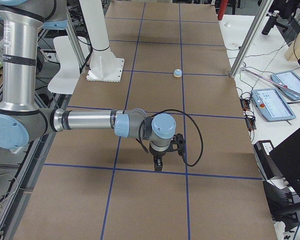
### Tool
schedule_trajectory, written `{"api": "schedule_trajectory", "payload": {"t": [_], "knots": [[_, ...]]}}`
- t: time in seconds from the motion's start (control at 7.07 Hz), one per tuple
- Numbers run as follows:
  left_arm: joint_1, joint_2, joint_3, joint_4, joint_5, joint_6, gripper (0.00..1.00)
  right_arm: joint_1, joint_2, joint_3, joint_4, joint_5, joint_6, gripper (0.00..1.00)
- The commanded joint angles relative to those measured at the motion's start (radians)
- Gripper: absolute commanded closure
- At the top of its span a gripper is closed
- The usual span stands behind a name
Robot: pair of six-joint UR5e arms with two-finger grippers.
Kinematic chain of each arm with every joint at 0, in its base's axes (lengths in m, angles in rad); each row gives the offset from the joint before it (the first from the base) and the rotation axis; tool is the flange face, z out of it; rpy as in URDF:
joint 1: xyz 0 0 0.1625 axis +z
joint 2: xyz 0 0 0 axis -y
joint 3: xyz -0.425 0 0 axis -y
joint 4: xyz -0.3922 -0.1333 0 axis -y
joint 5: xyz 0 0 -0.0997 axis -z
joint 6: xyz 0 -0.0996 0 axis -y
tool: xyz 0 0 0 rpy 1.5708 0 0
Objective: Place and press bell with both arms
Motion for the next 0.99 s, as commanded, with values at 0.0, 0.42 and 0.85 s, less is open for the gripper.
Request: {"api": "schedule_trajectory", "payload": {"t": [0.0,0.42,0.85], "knots": [[0.000,-0.001,0.002,-0.001,0.000,0.001,0.00,-0.001,0.009,-0.001,0.001,-0.001,0.002,0.00],[0.000,-0.003,0.000,-0.001,0.000,0.001,0.00,0.001,0.009,-0.001,0.001,-0.002,-0.002,0.00],[0.000,-0.010,0.000,-0.001,0.000,0.001,0.00,0.001,0.009,0.002,0.001,-0.002,0.004,0.00]]}}
